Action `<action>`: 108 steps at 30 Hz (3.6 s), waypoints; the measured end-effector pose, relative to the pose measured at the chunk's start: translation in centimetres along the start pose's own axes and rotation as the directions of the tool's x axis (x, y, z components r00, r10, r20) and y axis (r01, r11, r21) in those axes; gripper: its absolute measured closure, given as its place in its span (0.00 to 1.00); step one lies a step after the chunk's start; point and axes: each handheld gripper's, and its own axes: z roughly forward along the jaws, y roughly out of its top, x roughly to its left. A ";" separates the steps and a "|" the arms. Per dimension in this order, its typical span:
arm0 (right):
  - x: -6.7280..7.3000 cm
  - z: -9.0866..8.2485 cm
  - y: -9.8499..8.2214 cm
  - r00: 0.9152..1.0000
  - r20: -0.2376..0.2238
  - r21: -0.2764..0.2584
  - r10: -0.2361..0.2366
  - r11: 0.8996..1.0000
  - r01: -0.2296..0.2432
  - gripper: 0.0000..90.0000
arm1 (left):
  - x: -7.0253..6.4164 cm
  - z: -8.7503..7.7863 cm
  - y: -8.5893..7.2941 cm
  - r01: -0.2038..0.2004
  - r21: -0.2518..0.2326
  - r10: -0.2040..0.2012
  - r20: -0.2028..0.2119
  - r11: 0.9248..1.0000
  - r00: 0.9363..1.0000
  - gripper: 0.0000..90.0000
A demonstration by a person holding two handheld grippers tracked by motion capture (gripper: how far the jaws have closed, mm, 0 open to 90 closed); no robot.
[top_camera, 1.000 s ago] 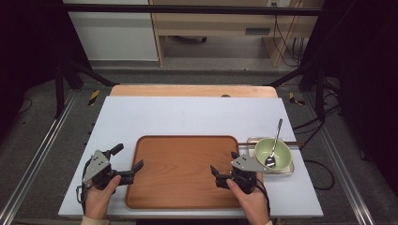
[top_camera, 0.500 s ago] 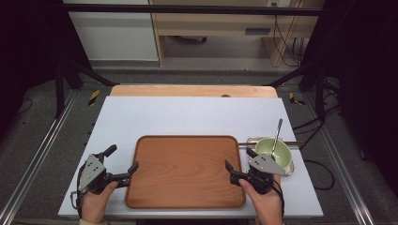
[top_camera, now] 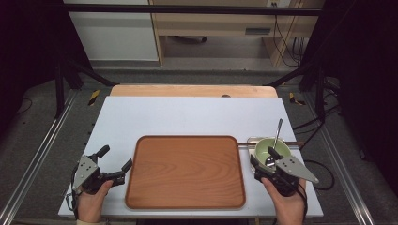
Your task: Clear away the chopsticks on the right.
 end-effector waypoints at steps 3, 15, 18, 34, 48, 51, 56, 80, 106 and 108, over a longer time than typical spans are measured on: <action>-1.7 -1.0 0.0 0.998 0.055 -0.013 0.026 1.000 -0.026 0.40 | -0.2 0.3 -0.2 0.015 -0.010 -0.015 0.038 1.000 0.999 0.02; -6.6 -2.5 -1.6 0.967 0.230 -0.004 0.111 0.994 -0.114 0.78 | -0.5 0.5 -0.1 -0.010 0.010 0.010 0.025 1.000 1.000 0.02; -7.7 -3.0 -1.9 0.963 0.223 -0.011 0.154 0.988 -0.155 0.94 | -0.4 0.2 0.1 0.007 -0.009 -0.007 0.011 1.000 1.000 0.03; -11.6 -0.7 -1.4 0.966 0.209 0.151 0.153 0.971 -0.186 1.00 | -1.4 -1.2 0.3 -0.045 -0.007 0.046 0.030 0.999 0.998 0.03; -17.6 7.5 -0.5 0.990 0.129 0.405 0.049 0.909 -0.098 1.00 | -0.4 -2.2 -0.4 -0.003 0.016 0.004 -0.069 1.000 0.998 0.05; -18.2 8.6 -1.2 0.986 0.159 0.434 0.053 0.893 -0.118 1.00 | -0.4 -2.2 -0.5 0.020 0.009 -0.019 -0.089 1.000 0.996 0.05; -18.7 10.5 -2.0 0.984 0.165 0.470 0.069 0.872 -0.140 1.00 | -0.6 -2.1 -0.6 0.006 0.021 -0.005 -0.085 1.000 0.996 0.06; -17.8 9.7 -1.1 0.996 0.079 0.617 0.028 0.783 -0.072 1.00 | -0.5 -2.3 -0.8 -0.013 0.039 0.017 -0.088 0.999 0.996 0.06; -17.4 8.5 -1.2 0.997 0.010 0.634 0.076 0.771 -0.065 1.00 | -0.6 -1.7 -1.2 -0.031 0.063 0.034 -0.048 0.998 0.998 0.07; -17.4 8.5 -1.1 0.997 0.011 0.636 0.076 0.769 -0.065 1.00 | -0.7 -1.6 -1.2 -0.034 0.065 0.037 -0.045 0.997 0.998 0.07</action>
